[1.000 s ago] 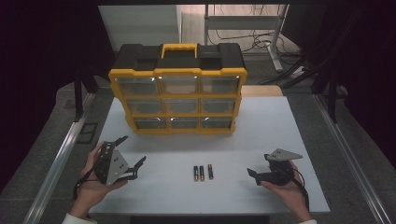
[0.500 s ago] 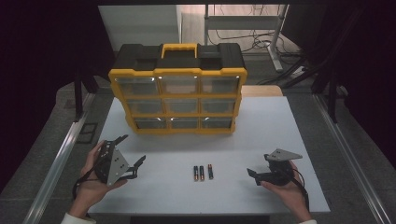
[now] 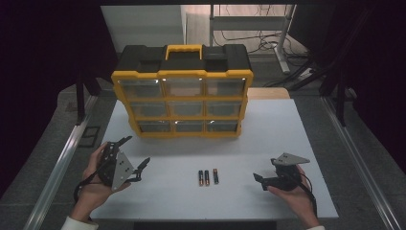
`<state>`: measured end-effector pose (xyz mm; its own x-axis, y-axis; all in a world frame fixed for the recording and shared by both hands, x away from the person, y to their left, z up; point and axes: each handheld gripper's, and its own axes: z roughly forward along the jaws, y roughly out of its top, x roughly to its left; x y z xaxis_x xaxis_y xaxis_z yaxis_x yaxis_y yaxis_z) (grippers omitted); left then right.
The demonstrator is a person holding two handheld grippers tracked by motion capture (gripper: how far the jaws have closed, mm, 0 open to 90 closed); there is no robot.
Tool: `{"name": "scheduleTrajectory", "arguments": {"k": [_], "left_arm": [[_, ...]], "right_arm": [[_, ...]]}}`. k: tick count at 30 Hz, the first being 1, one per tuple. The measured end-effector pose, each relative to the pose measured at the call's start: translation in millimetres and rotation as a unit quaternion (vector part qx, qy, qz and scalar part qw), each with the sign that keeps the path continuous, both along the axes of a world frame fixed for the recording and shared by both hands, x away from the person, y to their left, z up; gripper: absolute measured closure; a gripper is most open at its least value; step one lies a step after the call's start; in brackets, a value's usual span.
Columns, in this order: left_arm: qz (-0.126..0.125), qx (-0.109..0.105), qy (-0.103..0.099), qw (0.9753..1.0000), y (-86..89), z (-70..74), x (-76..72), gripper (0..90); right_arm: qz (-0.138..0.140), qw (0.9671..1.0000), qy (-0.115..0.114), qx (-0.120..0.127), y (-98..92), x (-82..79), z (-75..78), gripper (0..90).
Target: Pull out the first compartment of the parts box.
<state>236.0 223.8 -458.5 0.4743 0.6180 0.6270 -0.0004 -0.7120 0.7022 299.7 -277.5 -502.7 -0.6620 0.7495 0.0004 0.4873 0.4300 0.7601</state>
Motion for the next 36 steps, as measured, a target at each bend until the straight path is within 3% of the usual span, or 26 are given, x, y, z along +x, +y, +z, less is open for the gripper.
{"name": "scheduleTrajectory", "arguments": {"k": [20, 36], "left_arm": [[-0.011, 0.028, -0.009, 0.9995, -12.3, 2.0, 6.7, 14.2], [-0.018, 0.026, -0.028, 0.9991, -16.0, 18.7, 16.5, 14.2]], "right_arm": [[-0.001, 1.0000, 0.002, 0.001, -0.1, -0.6, -0.5, 9.8], [-0.004, 1.0000, -0.002, 0.001, -1.5, -1.5, -0.1, 9.9]]}}
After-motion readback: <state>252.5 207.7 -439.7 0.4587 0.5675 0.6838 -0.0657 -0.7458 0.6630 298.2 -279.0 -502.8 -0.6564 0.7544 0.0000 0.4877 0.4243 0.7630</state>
